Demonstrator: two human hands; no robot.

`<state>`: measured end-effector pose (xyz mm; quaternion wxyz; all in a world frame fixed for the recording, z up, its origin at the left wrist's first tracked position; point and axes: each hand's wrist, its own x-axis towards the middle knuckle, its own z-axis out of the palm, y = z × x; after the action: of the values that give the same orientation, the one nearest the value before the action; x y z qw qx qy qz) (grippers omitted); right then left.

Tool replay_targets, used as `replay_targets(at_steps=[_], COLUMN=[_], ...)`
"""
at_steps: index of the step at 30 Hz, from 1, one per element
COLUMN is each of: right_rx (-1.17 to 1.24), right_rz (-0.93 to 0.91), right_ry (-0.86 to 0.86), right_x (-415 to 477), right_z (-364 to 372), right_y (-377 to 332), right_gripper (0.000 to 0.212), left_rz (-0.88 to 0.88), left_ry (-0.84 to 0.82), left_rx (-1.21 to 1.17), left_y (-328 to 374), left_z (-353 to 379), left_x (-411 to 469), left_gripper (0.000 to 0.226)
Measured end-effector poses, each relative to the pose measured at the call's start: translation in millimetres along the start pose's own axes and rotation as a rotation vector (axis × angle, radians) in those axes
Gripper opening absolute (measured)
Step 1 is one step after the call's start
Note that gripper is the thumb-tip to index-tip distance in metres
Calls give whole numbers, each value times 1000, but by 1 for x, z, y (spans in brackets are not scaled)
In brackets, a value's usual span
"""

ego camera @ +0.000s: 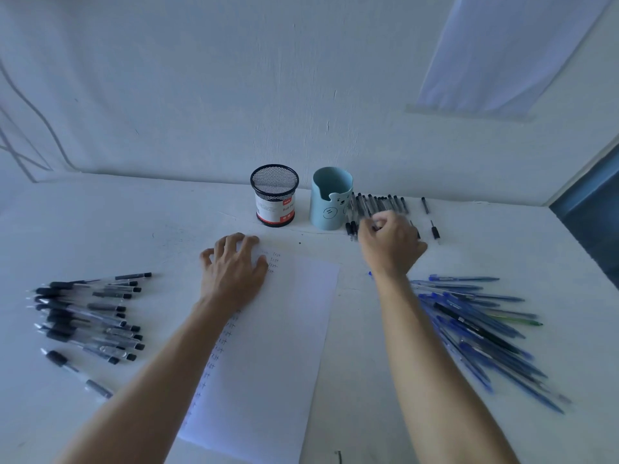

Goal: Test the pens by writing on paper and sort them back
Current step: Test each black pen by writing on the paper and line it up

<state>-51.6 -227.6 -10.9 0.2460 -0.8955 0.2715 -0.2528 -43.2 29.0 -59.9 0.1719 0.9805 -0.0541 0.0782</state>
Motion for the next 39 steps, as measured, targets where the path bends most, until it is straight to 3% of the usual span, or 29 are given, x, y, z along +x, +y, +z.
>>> replay_targets(at_steps=[2,5,10,12,15,18,22,30,32,36,39], right_rx=[98,184,-24,-72,-153,-219,-242,-249,-252,-279,-295], right_rz=[-143,-364,-550,-572,-577,-574,-577,-571,-571,-597,-602], right_ry=[-39,-237,-544,-590,-637,-680,-665,-670,-675,-687,-701], right_x=[-30,-77,-126,-134,-137,-140,-141,-144,-144,-143,-142], right_z=[2,10,21,20,18,16,18,16,16,16,16], right_y=[-9,-20,-22,-20,-20,-20,-19,-18,-19,-17,-17], right_gripper=[20,38,61,66,84,88,87,87,88,84,74], left_rz=[-31,-75,-223,-234,-243,-387,-486,-312,-181,250,244], left_ry=[-18,-29,38,62,83,3,-51,157,249,398,383], left_rx=[-57,-212,-592,-501,-180,111,213,144,20,-244,-479], left_y=[-1,-3,-21,-35,-58,-75,-85,-97,-92,-71,-42], left_z=[-3,-12,-41,-48,-54,-63,-68,-67,-64,-62,-69], left_x=[1,2,-1,-4,-14,-23,-33,-31,-30,-31,-38], left_gripper=[42,45,41,39,38,37,24,19,15,14,17])
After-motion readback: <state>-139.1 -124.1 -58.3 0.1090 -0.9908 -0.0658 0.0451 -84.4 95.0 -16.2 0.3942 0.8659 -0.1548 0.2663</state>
